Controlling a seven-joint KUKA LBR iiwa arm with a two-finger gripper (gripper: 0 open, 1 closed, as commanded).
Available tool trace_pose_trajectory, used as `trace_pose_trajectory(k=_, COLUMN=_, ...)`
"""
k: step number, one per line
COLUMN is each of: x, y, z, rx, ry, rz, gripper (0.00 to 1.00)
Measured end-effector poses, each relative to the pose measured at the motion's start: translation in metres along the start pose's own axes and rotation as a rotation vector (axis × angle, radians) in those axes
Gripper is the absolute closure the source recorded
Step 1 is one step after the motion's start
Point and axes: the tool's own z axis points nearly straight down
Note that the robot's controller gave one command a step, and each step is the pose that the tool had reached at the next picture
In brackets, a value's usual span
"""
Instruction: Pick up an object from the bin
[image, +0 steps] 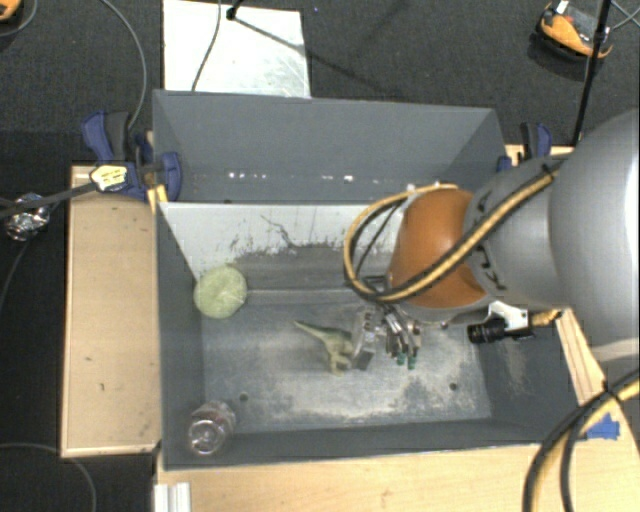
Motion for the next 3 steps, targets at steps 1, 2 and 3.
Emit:
trace_pose_trajectory(k=1, x=0.0, y=0.0, z=0.0, rx=0.0, ry=0.0, rz=-0.001, gripper=1.0)
trace_pose_trajectory(k=2, x=0.0, y=-0.005, z=-0.03, rx=0.003, ry=0.008, rz=0.001, gripper=1.0)
trace_pose_trajectory(k=3, x=0.022, y=0.017, z=-0.041, rx=-0.001, ry=0.0, rz=-0.054, gripper=0.0)
